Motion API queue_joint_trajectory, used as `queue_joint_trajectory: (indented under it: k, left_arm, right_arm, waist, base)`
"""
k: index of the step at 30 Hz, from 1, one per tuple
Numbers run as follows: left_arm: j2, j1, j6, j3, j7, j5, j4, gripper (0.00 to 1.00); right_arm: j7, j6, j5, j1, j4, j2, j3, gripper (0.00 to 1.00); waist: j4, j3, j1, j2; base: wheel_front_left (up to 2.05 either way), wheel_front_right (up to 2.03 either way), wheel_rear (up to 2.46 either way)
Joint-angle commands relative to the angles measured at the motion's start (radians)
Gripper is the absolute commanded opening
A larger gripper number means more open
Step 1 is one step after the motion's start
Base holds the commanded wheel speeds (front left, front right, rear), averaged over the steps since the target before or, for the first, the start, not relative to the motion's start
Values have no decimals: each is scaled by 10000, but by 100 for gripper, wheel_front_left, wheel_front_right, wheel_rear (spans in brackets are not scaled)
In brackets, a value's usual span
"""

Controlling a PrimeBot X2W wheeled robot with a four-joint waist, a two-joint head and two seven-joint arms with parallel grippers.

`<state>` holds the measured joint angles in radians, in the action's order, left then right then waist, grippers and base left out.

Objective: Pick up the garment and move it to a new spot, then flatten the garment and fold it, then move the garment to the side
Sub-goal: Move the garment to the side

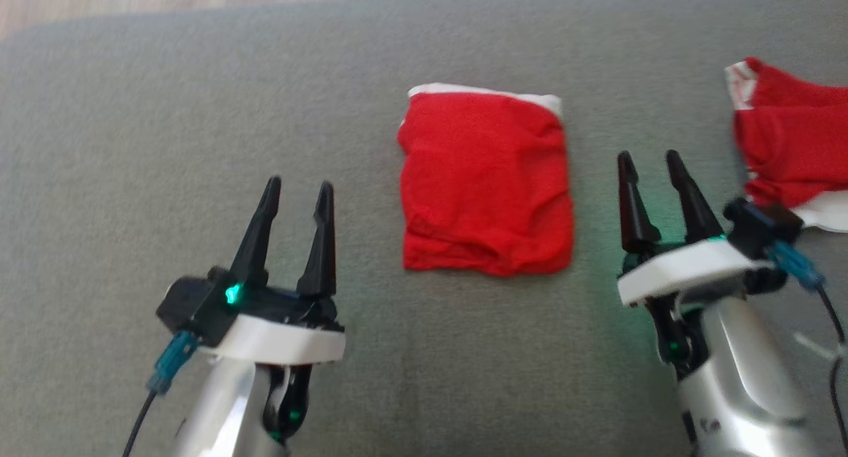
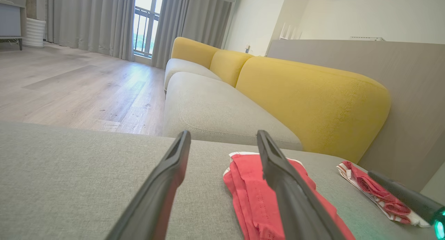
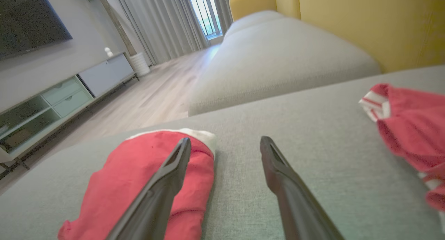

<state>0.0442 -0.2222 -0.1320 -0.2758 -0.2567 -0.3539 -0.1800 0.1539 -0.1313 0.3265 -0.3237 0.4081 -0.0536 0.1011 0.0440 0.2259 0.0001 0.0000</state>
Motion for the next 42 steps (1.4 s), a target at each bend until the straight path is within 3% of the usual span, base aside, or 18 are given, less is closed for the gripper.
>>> queue_joint_trajectory:
  k: [1, 8, 16, 17, 18, 19, 26, 33, 37, 42]
  left_arm:
    - [61, -394, 13, 203, -51, -53, 326, 100]
    - [61, -636, 13, -172, -51, -281, 134, 100]
    - [61, -694, 13, -198, -51, -413, 82, 100]
    - [61, -685, 13, -192, -51, -424, 86, 100]
    - [61, -673, 13, -183, -51, -430, 88, 100]
    - [61, -656, 13, -175, -51, -430, 86, 100]
    - [60, -541, 13, -13, -51, -351, 27, 100]
    - [60, -425, 13, 115, -51, -206, 48, 100]
    - [60, -354, 13, 166, -51, -177, 79, 100]
    - [60, -322, 13, 159, -51, -165, 94, 100]
  right_arm:
    - [-61, 6, 29, -350, -174, 33, 283, 100]
    - [-891, 6, 1239, -1237, 1825, 33, 1172, 100]
    - [-1129, 6, 1401, -2036, 3795, 33, 1896, 100]
    - [-1117, 6, 1429, -2119, 3928, 33, 1996, 73]
    - [-1053, 6, 1412, -2208, 4030, 33, 2100, 9]
    - [-970, 6, 1320, -2303, 4133, 33, 2195, 0]
    - [-90, 6, -70, -2941, 4589, 33, 2106, 0]
    - [111, 6, -2303, -3221, 4248, -171, 1484, 0]
    - [-221, 6, -2926, -3129, 3534, -988, 1604, 0]
    - [-928, 6, -2643, -2955, 2540, -2603, 2035, 0]
  waist:
    - [265, 254, -1, 0]
    - [897, 543, -1, 0]
    - [1274, 555, -1, 0]
    - [1288, 554, -1, 0]
    - [1293, 552, -1, 0]
    - [1287, 548, -1, 0]
    - [917, 359, -1, 0]
    - [256, 21, -1, 0]
    - [-63, -118, -1, 0]
    - [-284, -134, -1, 0]
  base:
    - [0, 0, 0]
    - [0, 0, 0]
    - [0, 0, 0]
    - [0, 0, 0]
    - [0, 0, 0]
    - [0, 0, 0]
    - [0, 0, 0]
    - [0, 0, 0]
    - [0, 0, 0]
    - [0, 0, 0]
